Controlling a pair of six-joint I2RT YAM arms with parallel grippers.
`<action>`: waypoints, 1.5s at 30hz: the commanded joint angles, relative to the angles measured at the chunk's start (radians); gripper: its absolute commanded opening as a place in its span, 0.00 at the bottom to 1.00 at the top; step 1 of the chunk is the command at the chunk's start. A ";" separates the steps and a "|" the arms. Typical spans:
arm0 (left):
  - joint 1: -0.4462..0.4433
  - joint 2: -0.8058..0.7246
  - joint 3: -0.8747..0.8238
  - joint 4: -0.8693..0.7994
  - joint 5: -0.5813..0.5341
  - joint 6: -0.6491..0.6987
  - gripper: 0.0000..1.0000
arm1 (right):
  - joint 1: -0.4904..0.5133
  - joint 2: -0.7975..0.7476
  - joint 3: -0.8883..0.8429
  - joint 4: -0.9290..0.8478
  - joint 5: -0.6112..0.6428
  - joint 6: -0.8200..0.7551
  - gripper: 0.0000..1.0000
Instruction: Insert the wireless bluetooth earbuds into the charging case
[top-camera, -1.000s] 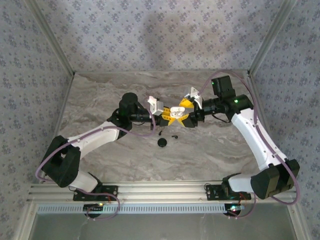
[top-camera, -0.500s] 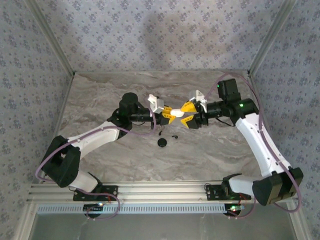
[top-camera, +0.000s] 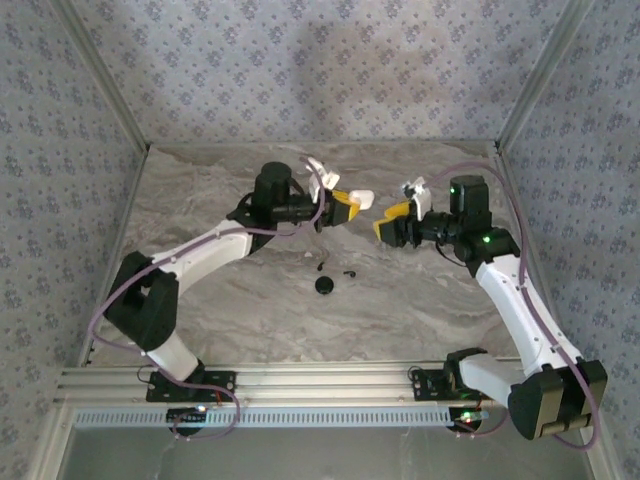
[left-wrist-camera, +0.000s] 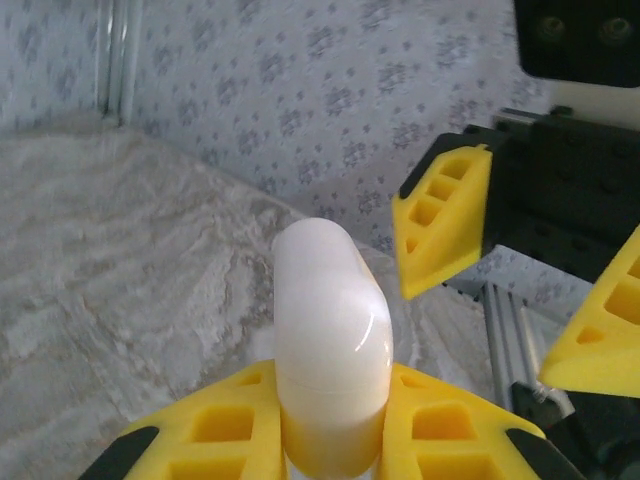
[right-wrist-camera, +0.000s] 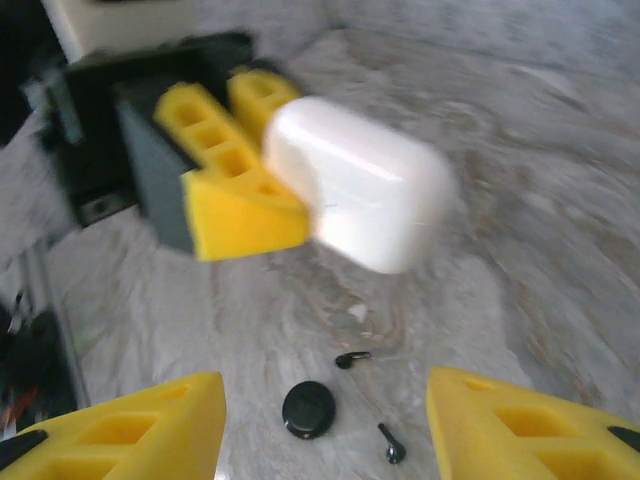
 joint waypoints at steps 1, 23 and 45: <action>0.001 0.072 0.078 -0.130 -0.038 -0.252 0.16 | -0.057 -0.012 -0.015 0.033 0.201 0.321 0.57; -0.155 0.630 0.558 -0.487 -0.111 -0.653 0.16 | -0.220 -0.200 -0.224 -0.064 0.344 0.623 0.56; -0.180 0.729 0.647 -0.596 -0.188 -0.679 0.39 | -0.218 -0.221 -0.228 -0.048 0.315 0.645 0.57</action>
